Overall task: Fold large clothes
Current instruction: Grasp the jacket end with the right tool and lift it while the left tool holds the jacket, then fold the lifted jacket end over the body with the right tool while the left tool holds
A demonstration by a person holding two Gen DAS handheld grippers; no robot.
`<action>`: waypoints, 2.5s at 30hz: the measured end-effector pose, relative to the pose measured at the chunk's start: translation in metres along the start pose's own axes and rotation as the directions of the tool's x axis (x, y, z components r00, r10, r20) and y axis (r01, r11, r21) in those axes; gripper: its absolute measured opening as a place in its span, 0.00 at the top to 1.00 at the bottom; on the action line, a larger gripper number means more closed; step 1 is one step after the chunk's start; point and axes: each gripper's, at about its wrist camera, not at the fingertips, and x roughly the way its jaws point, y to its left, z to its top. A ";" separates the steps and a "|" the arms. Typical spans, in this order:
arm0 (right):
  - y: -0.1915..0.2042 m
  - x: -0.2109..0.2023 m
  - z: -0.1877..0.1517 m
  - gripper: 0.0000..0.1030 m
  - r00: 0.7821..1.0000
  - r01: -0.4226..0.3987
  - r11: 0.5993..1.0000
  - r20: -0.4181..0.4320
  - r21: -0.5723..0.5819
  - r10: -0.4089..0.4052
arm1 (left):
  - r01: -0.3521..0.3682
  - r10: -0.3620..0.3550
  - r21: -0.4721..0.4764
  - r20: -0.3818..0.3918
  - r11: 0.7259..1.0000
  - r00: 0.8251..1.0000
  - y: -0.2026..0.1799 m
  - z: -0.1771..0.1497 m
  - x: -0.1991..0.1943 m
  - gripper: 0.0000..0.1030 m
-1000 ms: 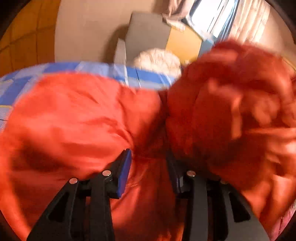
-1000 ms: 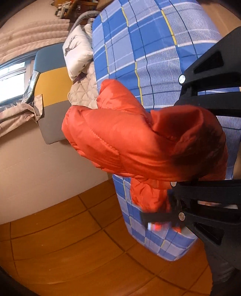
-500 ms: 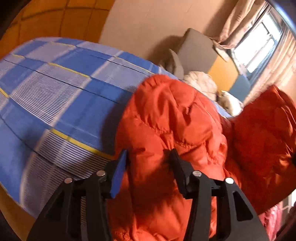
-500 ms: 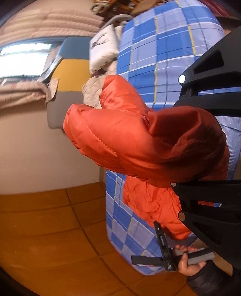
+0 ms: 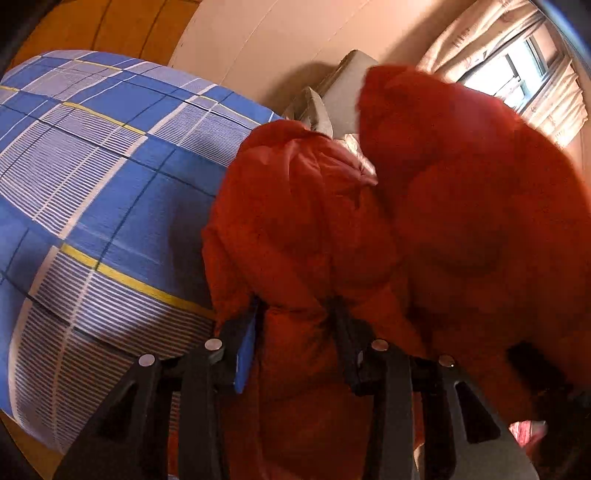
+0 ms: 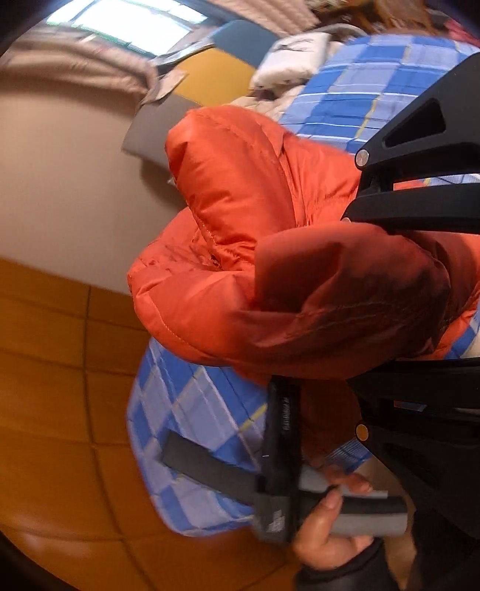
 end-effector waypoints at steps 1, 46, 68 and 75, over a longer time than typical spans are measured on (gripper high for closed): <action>0.005 0.002 -0.001 0.74 1.000 0.003 1.000 -0.004 -0.017 -0.003 | 0.008 -0.008 -0.012 0.010 1.000 1.000 0.004 0.002 -0.006 0.65; -0.056 -0.038 -0.068 0.41 0.967 -0.255 0.946 0.029 0.199 0.254 | -0.021 0.050 0.205 -0.138 0.979 0.989 -0.069 0.053 -0.035 0.84; -0.048 -0.021 -0.055 0.43 0.889 -0.451 0.866 0.023 0.215 0.457 | -0.317 0.293 0.224 0.137 0.922 0.946 -0.040 0.000 -0.009 0.69; -0.115 -0.004 -0.006 0.43 0.932 -0.358 0.871 0.075 0.338 0.354 | -0.321 0.282 0.251 0.180 0.913 0.942 -0.043 -0.002 -0.015 0.69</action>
